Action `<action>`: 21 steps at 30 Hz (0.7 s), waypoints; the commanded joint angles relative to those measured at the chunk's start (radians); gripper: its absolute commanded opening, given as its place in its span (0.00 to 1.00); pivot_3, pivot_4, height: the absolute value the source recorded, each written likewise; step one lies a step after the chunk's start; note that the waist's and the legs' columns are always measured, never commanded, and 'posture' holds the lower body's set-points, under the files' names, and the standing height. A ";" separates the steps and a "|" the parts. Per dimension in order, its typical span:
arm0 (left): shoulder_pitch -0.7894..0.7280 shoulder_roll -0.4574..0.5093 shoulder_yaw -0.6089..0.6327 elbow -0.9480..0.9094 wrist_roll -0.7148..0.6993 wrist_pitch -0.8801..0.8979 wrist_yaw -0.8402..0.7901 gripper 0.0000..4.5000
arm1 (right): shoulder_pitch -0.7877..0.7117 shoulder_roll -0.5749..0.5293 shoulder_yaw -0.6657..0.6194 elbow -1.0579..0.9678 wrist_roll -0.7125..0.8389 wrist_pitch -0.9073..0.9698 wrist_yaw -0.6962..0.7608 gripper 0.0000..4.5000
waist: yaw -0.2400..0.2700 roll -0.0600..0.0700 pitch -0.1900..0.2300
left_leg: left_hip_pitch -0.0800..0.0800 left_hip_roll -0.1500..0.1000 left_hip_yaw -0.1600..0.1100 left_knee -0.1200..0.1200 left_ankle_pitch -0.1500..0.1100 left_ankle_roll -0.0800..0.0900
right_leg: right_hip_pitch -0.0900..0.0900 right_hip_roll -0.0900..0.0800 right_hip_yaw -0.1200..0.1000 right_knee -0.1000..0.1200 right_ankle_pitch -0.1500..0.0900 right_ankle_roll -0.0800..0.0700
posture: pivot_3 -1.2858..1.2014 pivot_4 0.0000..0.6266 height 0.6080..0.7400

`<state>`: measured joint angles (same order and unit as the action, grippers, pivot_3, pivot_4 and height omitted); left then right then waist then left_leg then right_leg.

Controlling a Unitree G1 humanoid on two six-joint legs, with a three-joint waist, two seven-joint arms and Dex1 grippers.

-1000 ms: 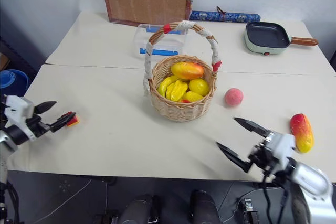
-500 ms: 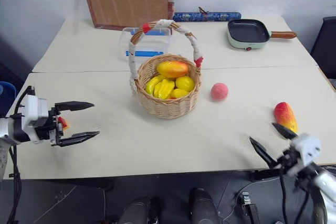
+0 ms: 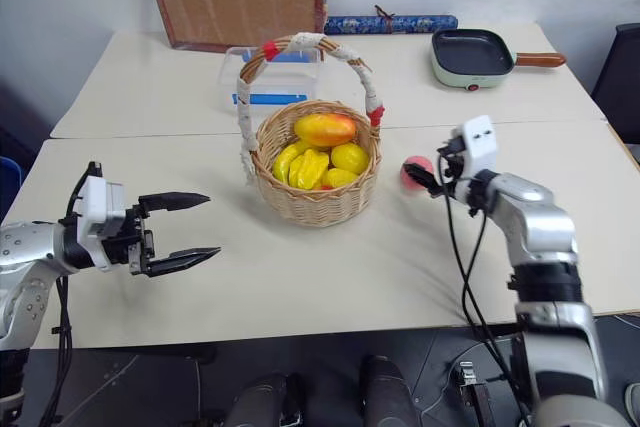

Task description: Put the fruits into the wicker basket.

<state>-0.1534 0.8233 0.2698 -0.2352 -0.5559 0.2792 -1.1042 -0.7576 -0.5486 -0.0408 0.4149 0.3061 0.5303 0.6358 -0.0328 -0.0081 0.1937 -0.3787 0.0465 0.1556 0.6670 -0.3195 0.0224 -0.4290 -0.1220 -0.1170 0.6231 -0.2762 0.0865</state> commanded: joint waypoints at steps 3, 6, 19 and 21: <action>0.012 0.001 0.027 -0.038 -0.022 0.005 0.013 1.00 | -0.069 0.028 0.005 0.151 -0.060 -0.093 0.007 0.91 | 0.004 0.000 0.000 | 0.000 0.000 -0.001 0.000 0.000 -0.001 | 0.000 0.000 0.000 0.001 0.000 0.000 | 0.52 0.24 1.00; 0.009 0.005 0.025 -0.040 -0.023 0.009 0.014 1.00 | -0.081 0.027 0.003 0.190 -0.071 -0.106 0.033 0.72 | 0.001 0.000 0.000 | 0.000 0.000 0.000 0.000 0.000 -0.001 | -0.001 0.000 0.001 0.002 0.000 0.000 | 0.52 0.24 1.00; 0.001 -0.006 0.064 -0.029 -0.097 0.075 0.029 1.00 | 0.078 -0.052 -0.052 -0.634 0.263 0.093 0.219 0.59 | -0.008 0.000 0.000 | 0.000 0.003 -0.001 0.000 0.000 -0.002 | -0.001 0.004 0.002 0.001 0.000 0.000 | 0.52 0.24 1.00; -0.008 -0.016 0.044 -0.025 -0.090 0.074 0.030 1.00 | 0.012 0.018 0.030 -0.626 0.240 0.146 0.167 0.59 | -0.015 -0.001 0.000 | 0.005 0.003 0.001 0.000 0.000 -0.003 | 0.001 0.004 0.004 0.000 0.001 -0.002 | 0.52 0.24 1.00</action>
<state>-0.1519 0.8091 0.3111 -0.2558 -0.6325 0.3590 -1.0773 -0.7245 -0.5581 -0.0624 -0.1898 0.5486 0.6435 0.8391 -0.0482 -0.0086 0.1936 -0.3728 0.0496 0.1575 0.6659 -0.3193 0.0186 -0.4285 -0.1183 -0.1119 0.6231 -0.2753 0.0837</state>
